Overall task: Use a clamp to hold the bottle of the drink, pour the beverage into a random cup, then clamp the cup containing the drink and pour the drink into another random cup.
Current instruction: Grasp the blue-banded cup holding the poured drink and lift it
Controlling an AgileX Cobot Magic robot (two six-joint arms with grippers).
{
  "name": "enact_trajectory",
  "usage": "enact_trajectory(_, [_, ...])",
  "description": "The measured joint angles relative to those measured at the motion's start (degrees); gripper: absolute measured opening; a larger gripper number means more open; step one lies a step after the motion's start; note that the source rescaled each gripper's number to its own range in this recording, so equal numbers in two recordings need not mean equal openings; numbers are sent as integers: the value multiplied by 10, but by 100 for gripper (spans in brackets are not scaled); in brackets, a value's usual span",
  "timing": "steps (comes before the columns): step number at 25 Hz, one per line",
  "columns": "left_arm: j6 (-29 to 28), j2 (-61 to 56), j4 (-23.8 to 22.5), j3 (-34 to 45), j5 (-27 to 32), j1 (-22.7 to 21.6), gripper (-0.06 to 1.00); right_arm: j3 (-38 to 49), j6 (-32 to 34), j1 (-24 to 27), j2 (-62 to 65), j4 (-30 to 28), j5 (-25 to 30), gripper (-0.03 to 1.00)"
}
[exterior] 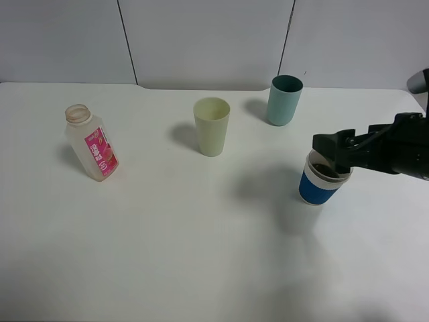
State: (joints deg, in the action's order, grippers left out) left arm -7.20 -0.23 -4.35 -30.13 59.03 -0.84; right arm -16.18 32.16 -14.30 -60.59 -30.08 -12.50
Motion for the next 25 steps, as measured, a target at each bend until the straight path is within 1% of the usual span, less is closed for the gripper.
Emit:
enact_trajectory(1, [0, 0, 0, 0, 0, 0, 100, 1, -17, 0, 0, 19, -1, 97])
enact_trajectory(3, [0, 0, 0, 0, 0, 0, 100, 2, -74, 0, 0, 73, -5, 94])
enact_trajectory(6, [0, 0, 0, 0, 0, 0, 100, 3, -199, 0, 0, 204, -5, 91])
enact_trajectory(10, [0, 0, 0, 0, 0, 0, 100, 3, -364, 0, 0, 378, 14, 90])
enact_trajectory(14, [0, 0, 0, 0, 0, 0, 100, 3, -492, 0, 0, 509, 47, 90])
enact_trajectory(17, [0, 0, 0, 0, 0, 0, 100, 3, -564, 0, 0, 579, 64, 90])
enact_trajectory(18, [0, 0, 0, 0, 0, 0, 100, 3, -564, 0, 0, 579, 64, 90])
enact_trajectory(19, [0, 0, 0, 0, 0, 0, 100, 3, -606, 0, 0, 616, 72, 90])
enact_trajectory(21, [0, 0, 0, 0, 0, 0, 100, 3, -647, 0, 0, 649, 81, 90])
enact_trajectory(25, [0, 0, 0, 0, 0, 0, 100, 3, -704, 0, 0, 702, 102, 90])
